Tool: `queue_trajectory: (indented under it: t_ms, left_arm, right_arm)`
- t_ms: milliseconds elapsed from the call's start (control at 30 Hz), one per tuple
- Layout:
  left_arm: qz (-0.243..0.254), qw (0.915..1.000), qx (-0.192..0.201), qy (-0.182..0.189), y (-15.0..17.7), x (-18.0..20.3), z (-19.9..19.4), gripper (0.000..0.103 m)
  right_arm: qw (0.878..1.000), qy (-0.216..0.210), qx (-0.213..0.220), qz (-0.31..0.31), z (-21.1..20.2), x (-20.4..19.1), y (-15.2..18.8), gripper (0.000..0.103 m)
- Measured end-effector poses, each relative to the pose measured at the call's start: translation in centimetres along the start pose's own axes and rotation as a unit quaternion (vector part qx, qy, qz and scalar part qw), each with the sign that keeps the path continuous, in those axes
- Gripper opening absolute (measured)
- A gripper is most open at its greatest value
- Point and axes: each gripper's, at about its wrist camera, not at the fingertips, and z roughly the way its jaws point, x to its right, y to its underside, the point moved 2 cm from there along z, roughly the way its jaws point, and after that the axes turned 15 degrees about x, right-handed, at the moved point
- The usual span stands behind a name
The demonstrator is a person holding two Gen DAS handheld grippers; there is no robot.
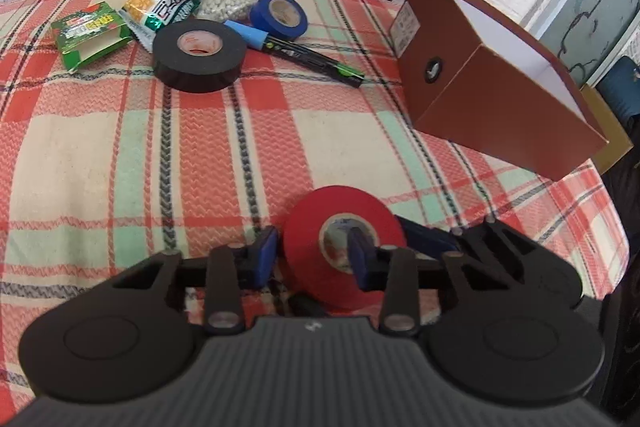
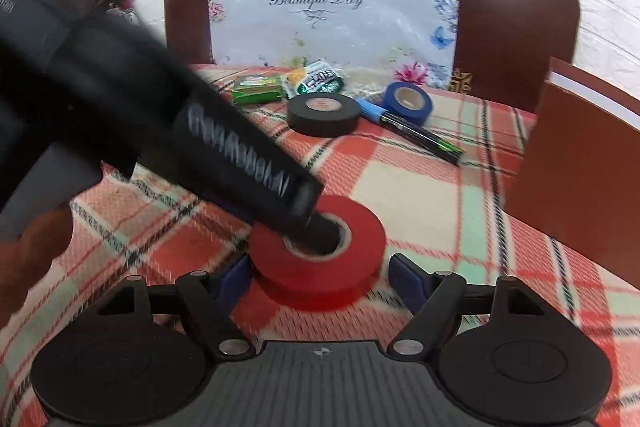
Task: Organize objects
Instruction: 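Carry the red tape roll with the right gripper into the brown box, release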
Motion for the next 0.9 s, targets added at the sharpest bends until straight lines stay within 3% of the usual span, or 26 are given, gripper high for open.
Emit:
queue_trajectory:
  t_ms: [167, 300, 433, 600, 733, 767, 800, 833, 900]
  left_arm:
    - [-0.01, 0.9998, 0.017, -0.003, -1.5, 0.8, -1.4, 0.031]
    - [0.03, 0.9962, 0.076, 0.032, -5.3, 5.3, -2.2, 0.031]
    - [0.077, 0.9872, 0.12, 0.071, -9.1, 11.2, -0.5, 0.031]
    - [0.112, 0.9814, 0.116, 0.105, -10.7, 17.5, 4.3, 0.031]
    - [0.125, 0.9794, 0.094, 0.128, -10.5, 20.5, 8.0, 0.034]
    - [0.126, 0.9805, 0.09, 0.121, -10.2, 21.0, 8.8, 0.043]
    - [0.129, 0.9817, 0.088, 0.109, -9.9, 21.1, 9.1, 0.047]
    - [0.132, 0.9827, 0.087, 0.096, -9.7, 21.1, 9.3, 0.047]
    - [0.134, 0.9826, 0.092, 0.089, -9.2, 20.7, 8.8, 0.047]
  right_arm:
    - [0.998, 0.021, 0.059, -0.007, -1.9, 0.5, -0.8, 0.072]
    - [0.985, 0.095, 0.139, -0.038, -4.1, 3.1, -3.7, 0.072]
    - [0.97, 0.16, 0.179, -0.029, -5.1, 8.7, -6.4, 0.072]
    - [0.958, 0.224, 0.176, 0.006, -5.6, 15.5, -6.6, 0.072]
    - [0.954, 0.262, 0.145, 0.023, -5.3, 19.8, -5.2, 0.072]
    - [0.955, 0.266, 0.127, 0.027, -4.9, 20.6, -4.7, 0.072]
    - [0.953, 0.269, 0.134, 0.039, -5.1, 21.2, -4.4, 0.08]
    - [0.949, 0.277, 0.141, 0.05, -5.6, 21.5, -4.3, 0.087]
    - [0.946, 0.28, 0.155, 0.051, -6.3, 21.4, -3.9, 0.085]
